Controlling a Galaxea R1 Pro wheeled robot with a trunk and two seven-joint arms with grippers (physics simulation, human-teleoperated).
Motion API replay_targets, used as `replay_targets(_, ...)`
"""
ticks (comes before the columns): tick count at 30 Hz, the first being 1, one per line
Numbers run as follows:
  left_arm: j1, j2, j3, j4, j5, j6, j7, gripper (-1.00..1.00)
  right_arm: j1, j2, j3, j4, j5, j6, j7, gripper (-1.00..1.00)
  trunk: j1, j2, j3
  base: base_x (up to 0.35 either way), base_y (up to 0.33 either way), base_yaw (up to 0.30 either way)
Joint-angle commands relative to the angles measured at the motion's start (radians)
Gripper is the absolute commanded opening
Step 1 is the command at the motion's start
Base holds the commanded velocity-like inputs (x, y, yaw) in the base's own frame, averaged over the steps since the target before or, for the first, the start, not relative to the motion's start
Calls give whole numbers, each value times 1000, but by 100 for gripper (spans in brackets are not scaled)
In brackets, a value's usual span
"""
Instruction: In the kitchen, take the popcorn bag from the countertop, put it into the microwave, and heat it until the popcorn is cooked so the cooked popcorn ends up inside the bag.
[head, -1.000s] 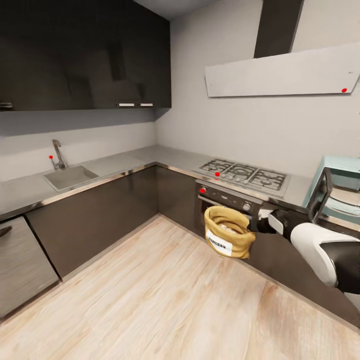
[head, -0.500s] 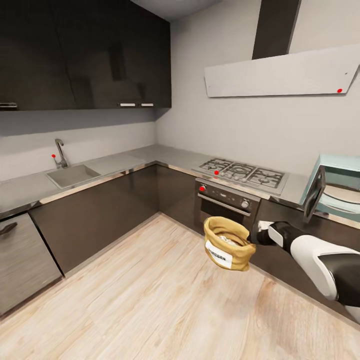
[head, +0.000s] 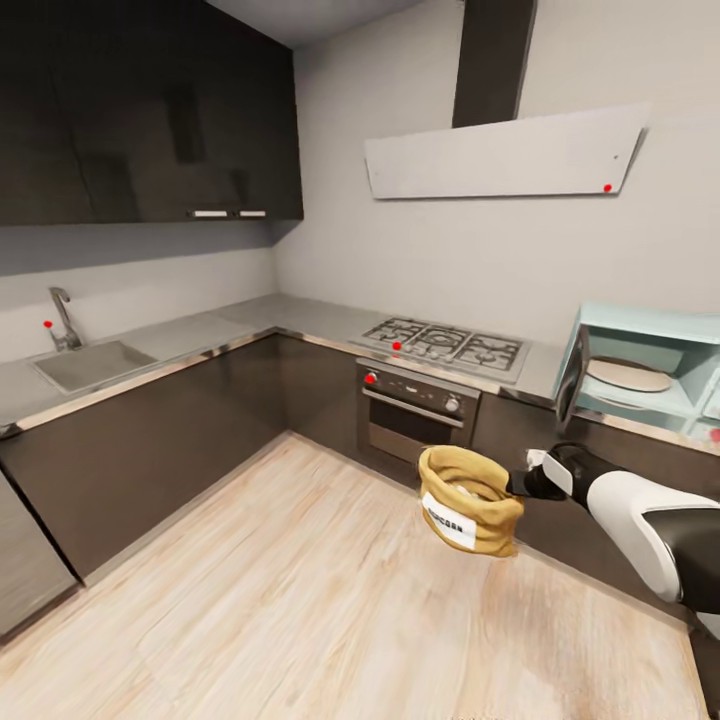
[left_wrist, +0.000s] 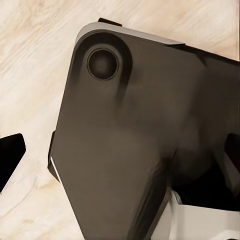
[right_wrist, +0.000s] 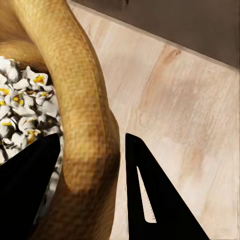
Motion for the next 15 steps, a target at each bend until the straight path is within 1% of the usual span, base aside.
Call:
replay_targets(1, 0, 0, 3, 0, 2, -3, 3, 100, -2, -5, 7, 2, -9, 1, 4, -100, 0, -1, 0, 0, 0, -263)
replay_targets(5, 0, 0, 6, 0, 2, -4, 2, 100, -2, -27, 7, 2, -9, 3, 4, -100, 0, -1, 3, 0, 0, -263)
replay_targets(9, 0, 0, 6, 0, 2, -4, 3, 100, -2, -33, 7, 2, -9, 3, 4, -100, 0, -1, 6, 0, 0, -263)
replay_targets(15, 0, 1, 6, 0, 3, -4, 3, 100, -2, -40, 6, 2, -12, 29, 3, -100, 0, -1, 10, 0, 0, -263)
